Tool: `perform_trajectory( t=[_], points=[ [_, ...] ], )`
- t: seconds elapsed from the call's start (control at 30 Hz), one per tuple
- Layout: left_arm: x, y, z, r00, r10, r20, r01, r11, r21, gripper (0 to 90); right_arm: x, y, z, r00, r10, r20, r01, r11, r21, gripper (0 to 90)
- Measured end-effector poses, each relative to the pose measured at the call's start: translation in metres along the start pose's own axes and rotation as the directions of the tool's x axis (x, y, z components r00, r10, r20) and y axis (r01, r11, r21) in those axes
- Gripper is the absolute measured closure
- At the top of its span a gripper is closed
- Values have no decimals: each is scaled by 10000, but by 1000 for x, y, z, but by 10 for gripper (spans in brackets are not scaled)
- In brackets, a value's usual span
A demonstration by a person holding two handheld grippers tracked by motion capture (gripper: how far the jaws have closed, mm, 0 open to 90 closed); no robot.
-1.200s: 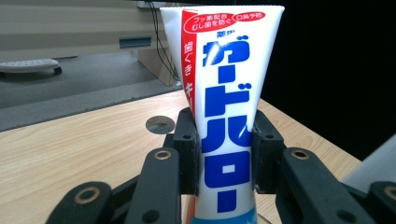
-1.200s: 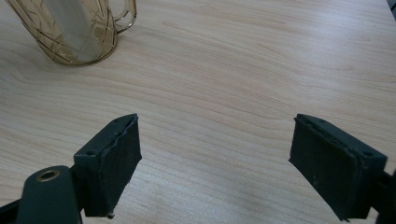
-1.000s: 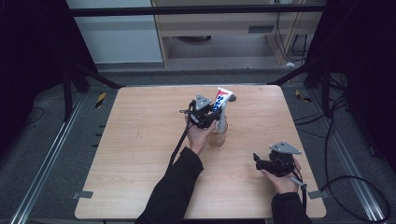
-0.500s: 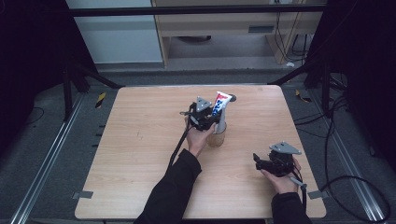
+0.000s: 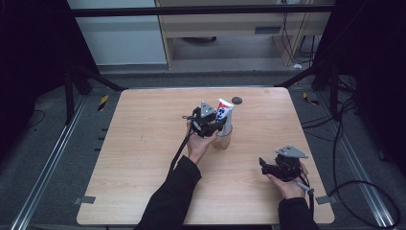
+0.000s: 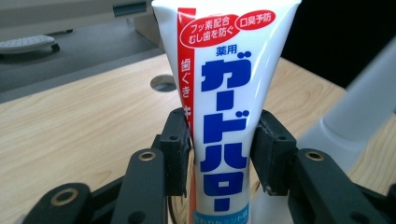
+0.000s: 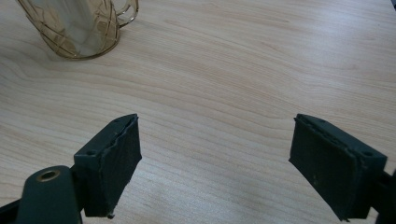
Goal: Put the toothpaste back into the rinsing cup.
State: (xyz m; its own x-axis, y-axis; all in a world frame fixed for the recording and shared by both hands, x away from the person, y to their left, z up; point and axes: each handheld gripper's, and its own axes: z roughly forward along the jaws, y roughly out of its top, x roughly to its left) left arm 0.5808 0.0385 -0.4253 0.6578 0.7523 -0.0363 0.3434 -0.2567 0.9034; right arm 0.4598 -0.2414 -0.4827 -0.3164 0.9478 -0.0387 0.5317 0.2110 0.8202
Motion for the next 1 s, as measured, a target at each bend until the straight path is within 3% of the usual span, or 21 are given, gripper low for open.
perform_trajectory(
  t=[0.17,0.27,0.37,0.5,0.77,0.87,1.0],
  points=[
    [1,-7,-2,9996,262,-58,-260,9991,337,581,0,0,0,10000,9,19,-9,10000,4,162],
    [2,-9,-6,9996,269,45,-270,9991,332,552,0,0,-1,10000,18,16,-18,10000,-17,162],
    [1,-7,-12,9987,483,-134,-478,9984,300,461,0,0,-1,10000,53,24,-53,10000,-39,162],
    [2,-5,-26,9985,543,-119,-542,9984,150,478,0,0,-2,10000,25,30,-25,10000,-43,162],
    [13,-7,-69,9971,732,-188,-723,9964,442,457,0,0,-4,9999,103,47,-103,9999,-46,162],
    [18,-15,-86,9935,1048,-436,-1006,9909,890,435,0,0,-5,9999,161,10,-161,9998,-81,160],
    [29,-35,-111,9930,999,-626,-920,9886,1188,408,-2,-2,-6,9999,138,20,-138,9999,-35,153]
  ],
)
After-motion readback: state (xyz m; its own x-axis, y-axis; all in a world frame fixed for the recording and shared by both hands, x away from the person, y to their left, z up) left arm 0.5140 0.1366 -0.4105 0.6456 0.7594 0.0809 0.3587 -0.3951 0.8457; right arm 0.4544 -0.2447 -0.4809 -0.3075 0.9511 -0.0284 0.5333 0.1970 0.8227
